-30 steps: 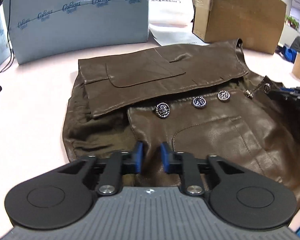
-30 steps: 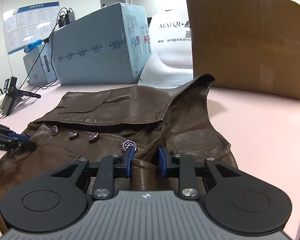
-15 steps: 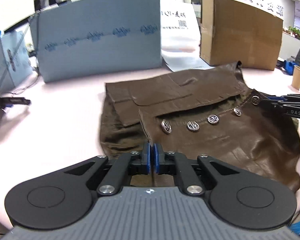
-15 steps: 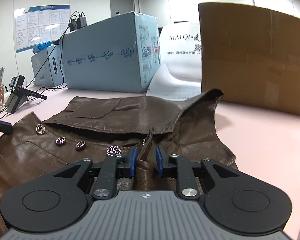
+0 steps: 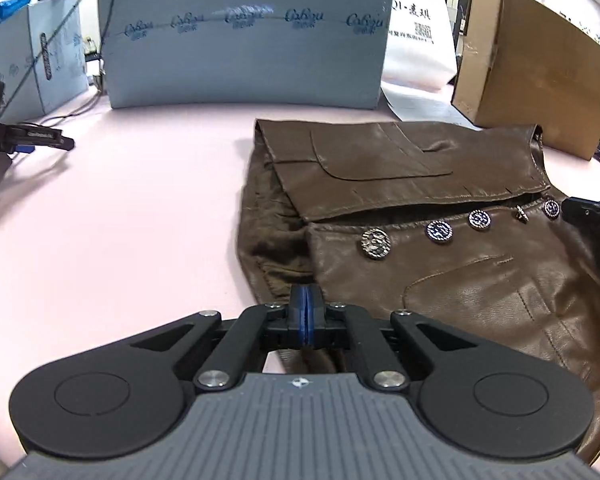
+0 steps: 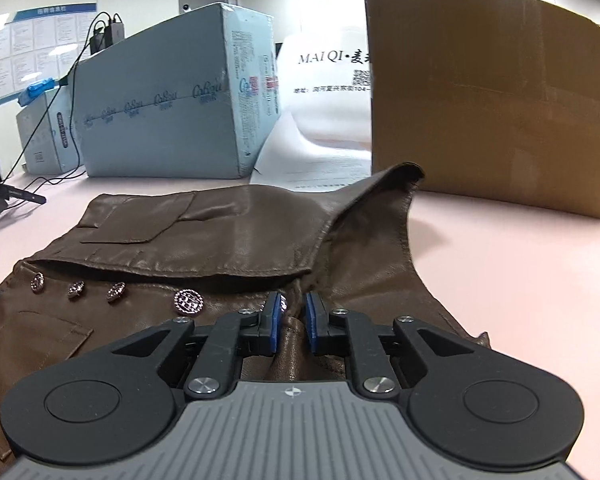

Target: Fold clothes

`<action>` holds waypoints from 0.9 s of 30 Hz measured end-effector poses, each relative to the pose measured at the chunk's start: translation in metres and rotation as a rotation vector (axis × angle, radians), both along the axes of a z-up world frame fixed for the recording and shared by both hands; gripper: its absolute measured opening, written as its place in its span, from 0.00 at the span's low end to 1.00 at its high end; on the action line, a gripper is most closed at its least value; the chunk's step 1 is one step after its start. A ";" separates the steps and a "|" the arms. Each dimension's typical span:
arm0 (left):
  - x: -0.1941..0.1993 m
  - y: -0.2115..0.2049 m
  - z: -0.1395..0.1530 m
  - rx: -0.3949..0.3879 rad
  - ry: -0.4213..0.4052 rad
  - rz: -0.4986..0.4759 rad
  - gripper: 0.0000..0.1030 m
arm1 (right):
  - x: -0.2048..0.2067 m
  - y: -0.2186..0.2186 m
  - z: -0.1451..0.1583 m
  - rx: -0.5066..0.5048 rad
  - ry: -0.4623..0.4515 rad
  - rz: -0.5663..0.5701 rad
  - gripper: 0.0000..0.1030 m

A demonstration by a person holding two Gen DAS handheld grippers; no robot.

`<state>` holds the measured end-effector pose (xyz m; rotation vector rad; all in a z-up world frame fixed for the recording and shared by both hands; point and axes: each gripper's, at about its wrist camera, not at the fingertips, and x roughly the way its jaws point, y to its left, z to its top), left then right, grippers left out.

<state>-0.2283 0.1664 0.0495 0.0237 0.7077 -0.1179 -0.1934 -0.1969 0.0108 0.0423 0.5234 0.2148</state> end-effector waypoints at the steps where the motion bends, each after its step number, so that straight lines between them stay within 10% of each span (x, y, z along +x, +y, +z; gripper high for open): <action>1: -0.005 0.001 0.000 0.004 0.000 -0.008 0.01 | 0.004 0.001 -0.002 -0.011 0.020 -0.014 0.12; 5: -0.025 0.005 0.002 0.020 0.002 -0.044 0.04 | 0.014 -0.007 -0.006 0.018 0.075 -0.068 0.26; 6: -0.031 0.006 0.002 0.024 0.003 -0.053 0.09 | 0.013 -0.012 -0.006 0.031 0.073 -0.094 0.49; 10: -0.051 0.010 0.004 0.040 0.005 -0.089 0.63 | -0.025 -0.037 0.007 0.088 -0.046 -0.172 0.72; 13: -0.066 0.013 0.005 0.051 0.007 -0.116 0.76 | -0.058 -0.051 0.015 0.090 -0.104 -0.177 0.75; 21: -0.120 0.035 0.007 -0.080 0.054 -0.195 0.78 | -0.120 -0.053 0.013 -0.225 -0.080 -0.121 0.74; 27: -0.148 0.017 0.003 0.033 0.011 -0.244 0.78 | -0.131 -0.045 -0.003 -0.409 0.001 -0.134 0.73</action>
